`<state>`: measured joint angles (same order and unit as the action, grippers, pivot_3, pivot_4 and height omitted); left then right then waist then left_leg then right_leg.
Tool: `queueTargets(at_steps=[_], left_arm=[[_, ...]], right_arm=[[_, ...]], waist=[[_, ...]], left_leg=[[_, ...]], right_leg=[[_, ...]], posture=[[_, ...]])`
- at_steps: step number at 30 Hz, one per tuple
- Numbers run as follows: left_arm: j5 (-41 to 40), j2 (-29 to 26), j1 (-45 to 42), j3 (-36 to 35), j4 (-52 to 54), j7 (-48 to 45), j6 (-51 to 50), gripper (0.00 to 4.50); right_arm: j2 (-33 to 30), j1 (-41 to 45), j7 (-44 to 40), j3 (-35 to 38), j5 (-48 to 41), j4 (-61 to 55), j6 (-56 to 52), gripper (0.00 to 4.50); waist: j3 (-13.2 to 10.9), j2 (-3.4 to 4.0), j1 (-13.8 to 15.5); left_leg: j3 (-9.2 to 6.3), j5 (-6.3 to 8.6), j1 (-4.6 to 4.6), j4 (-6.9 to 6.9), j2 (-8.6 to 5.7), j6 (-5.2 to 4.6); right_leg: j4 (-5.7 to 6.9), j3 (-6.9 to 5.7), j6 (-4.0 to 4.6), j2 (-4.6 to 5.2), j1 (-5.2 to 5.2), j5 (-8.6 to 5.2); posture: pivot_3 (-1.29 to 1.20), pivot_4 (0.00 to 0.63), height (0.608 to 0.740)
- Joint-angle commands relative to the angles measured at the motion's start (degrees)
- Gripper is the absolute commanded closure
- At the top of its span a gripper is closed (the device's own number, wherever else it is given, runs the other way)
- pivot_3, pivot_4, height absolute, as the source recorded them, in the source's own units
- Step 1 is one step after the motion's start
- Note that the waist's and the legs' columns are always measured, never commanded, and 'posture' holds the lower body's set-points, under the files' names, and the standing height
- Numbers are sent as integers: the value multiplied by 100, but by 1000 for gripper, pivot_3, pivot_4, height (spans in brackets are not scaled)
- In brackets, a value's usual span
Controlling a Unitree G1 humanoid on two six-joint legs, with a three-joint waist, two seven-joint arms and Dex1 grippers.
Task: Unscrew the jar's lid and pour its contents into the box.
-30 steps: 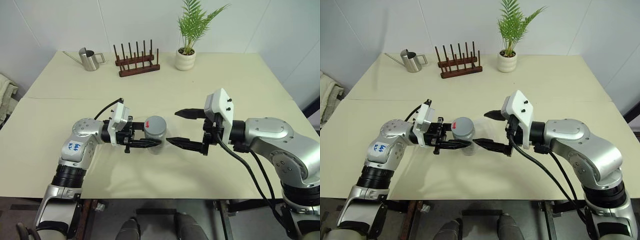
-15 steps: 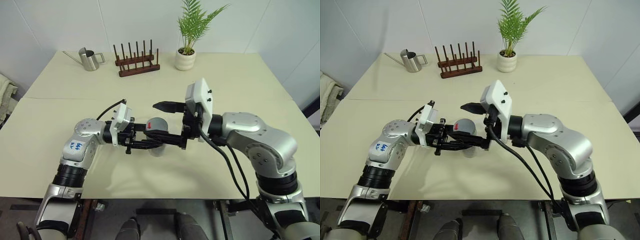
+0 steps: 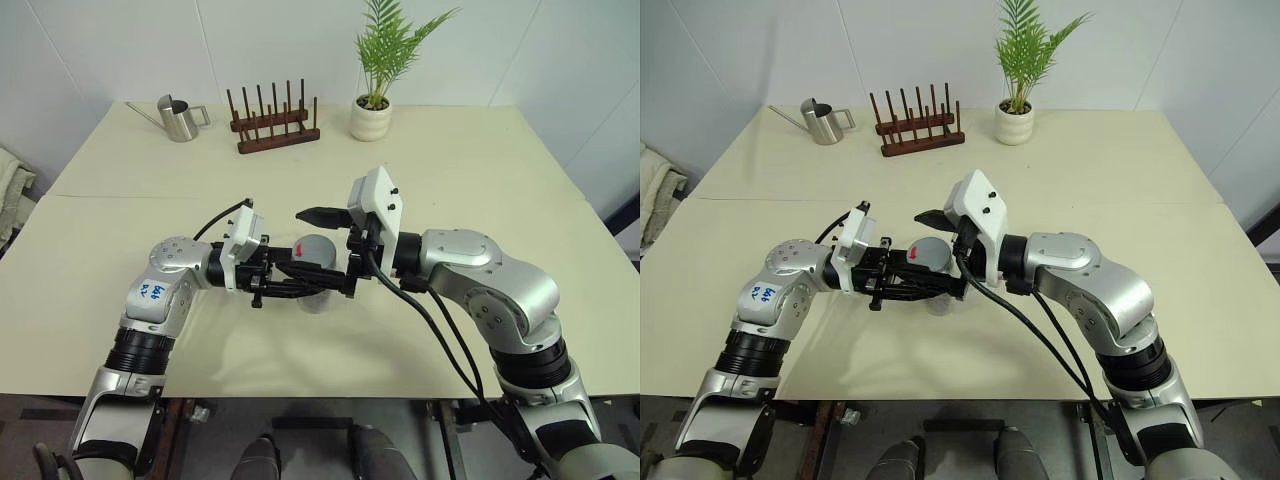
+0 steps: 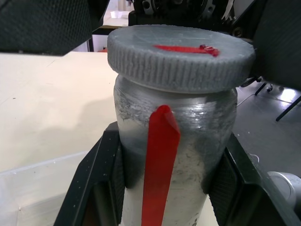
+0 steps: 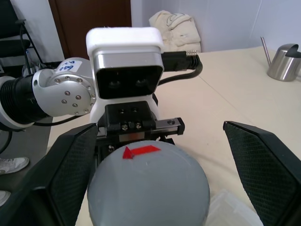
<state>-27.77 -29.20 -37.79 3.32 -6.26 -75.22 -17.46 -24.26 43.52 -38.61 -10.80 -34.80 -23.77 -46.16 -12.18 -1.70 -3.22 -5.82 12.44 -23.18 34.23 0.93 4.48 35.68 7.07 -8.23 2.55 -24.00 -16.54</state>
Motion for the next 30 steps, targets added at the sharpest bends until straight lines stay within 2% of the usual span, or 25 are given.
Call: queueTargets(at_steps=[1,15,30], left_arm=[[-35,-8,-116,-46,146,-22,88,2623],[4,15,-150,-37,59,-29,180,2623],[66,39,-160,-29,-7,-7,304,2623]], right_arm=[[-148,-42,-52,231,-12,-178,54,30],[-689,-272,-66,536,-144,-494,-132,30],[-599,-208,-119,437,-363,-592,-119,30]], waist=[[0,0,2],[0,0,-1],[0,0,1]], left_leg=[[0,0,0,0,0,0],[1,0,0,0,0,0],[0,0,0,0,0,0]], right_leg=[[0,0,0,0,0,0],[-1,0,0,0,0,0],[-1,0,0,0,0,0]], posture=[[0,150,740],[0,150,740],[0,150,740]])
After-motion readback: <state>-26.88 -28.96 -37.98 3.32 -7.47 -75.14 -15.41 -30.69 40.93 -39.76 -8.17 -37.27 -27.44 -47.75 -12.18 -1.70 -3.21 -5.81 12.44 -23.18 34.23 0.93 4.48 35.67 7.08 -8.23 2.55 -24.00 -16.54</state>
